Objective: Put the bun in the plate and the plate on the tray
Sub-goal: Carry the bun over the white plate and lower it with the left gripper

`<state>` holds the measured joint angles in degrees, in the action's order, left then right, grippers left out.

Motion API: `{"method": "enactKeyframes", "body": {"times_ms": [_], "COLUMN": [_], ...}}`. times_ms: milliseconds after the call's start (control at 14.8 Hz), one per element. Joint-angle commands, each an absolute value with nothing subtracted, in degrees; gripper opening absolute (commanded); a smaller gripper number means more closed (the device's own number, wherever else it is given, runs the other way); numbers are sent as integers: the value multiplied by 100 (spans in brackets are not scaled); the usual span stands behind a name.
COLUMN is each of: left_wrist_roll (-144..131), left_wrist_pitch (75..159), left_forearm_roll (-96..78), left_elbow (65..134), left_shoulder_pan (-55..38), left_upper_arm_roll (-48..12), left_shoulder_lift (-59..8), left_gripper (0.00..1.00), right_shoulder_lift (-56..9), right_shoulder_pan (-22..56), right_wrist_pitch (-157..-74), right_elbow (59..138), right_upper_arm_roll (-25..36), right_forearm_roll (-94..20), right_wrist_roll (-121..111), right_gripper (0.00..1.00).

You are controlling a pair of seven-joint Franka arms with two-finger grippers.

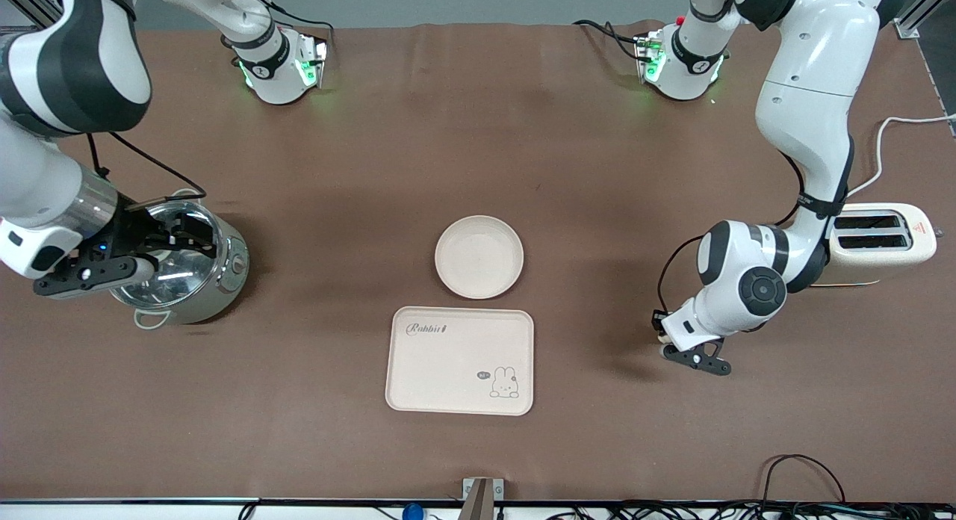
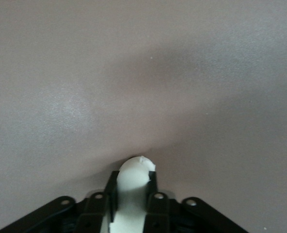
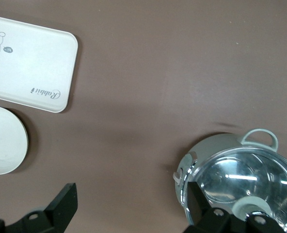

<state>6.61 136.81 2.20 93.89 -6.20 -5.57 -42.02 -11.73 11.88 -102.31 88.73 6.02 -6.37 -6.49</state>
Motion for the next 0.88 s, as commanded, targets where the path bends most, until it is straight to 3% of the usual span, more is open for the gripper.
{"method": "enactKeyframes", "body": {"times_ms": [0,270,674,809], "left_wrist_roll": [485,-1646,-5207,-5807], "left_wrist_pitch": [13554,12298,12269,12583], "left_forearm_roll": [150,220,264,246], "left_elbow": [9493,8852,8815,8833], "left_shoulder_pan": [-633,-904,-2388,-2758], "left_upper_arm_roll": [-807,-1413,-1696,-1688], "left_shoulder_lift": [-3991,-3841,-3814,-3954], "left_gripper": [2,1,1,9], "right_shoulder_lift": [-1256,-1388,-1617,-1731], "right_shoulder_pan": [1309,1476,1801,1828], "right_wrist_pitch": [-10266,-10459,-10793,-10845], "right_elbow": [8780,8745,8736,8736], "right_upper_arm_roll": [615,615,615,615], "right_forearm_roll": [-633,-642,-633,-659], "right_wrist_roll": [-361,-142,456,553], "right_gripper": [100,100,100,100]}}
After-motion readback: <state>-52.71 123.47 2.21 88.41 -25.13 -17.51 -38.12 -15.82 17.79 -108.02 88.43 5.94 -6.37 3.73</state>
